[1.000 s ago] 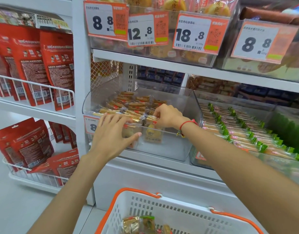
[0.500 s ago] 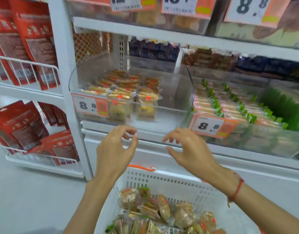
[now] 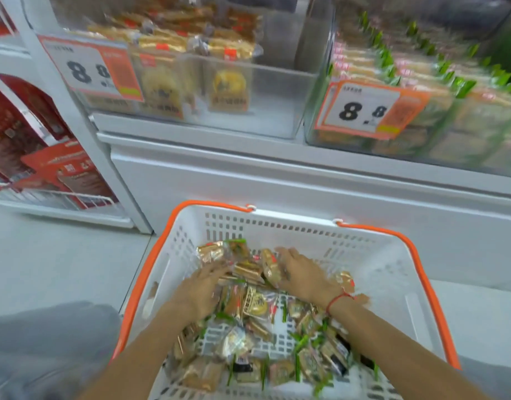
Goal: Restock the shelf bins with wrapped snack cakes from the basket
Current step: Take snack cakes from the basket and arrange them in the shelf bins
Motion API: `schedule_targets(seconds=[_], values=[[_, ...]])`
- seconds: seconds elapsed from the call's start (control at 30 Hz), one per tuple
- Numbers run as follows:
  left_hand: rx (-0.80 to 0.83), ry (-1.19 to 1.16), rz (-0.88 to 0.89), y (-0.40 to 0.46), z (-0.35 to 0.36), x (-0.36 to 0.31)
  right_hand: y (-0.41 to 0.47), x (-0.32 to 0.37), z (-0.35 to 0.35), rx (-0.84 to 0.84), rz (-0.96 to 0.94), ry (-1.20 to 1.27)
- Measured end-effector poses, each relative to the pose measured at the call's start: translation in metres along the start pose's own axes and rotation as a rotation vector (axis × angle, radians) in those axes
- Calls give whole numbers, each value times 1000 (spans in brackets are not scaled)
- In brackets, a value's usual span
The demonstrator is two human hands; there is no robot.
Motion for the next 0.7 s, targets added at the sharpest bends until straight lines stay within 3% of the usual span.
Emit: schedule_targets(seconds=[0.13,0.37,0.47,0.57,0.63,0.7], values=[[-7,104,97,5,11,-16,5,12,16,-6,0,7],[84,51,-16,16,20,-14,-4,14,22,-131,-54,129],[87,-205,-84,19,9,-17,-10,6,8,-169,-115,132],[59,-729,-242,16,-19,-36,-21,3,-6,-260,-186,120],[231,-1098,-288,8,-37,-53,-30,8,-17,-373,-306,60],[307,-1217,-229,0,-52,-66,-39,17,-33,-479,-435,7]])
Point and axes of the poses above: each hand's wrist, its own y-axis towards the middle knuckle, its own z-axis out of the palm, x = y × z, the point moved 2 cm from there along y, towards the middle knuckle, and after that the axes turned 2 degrees about y, right-handed, at the moved point
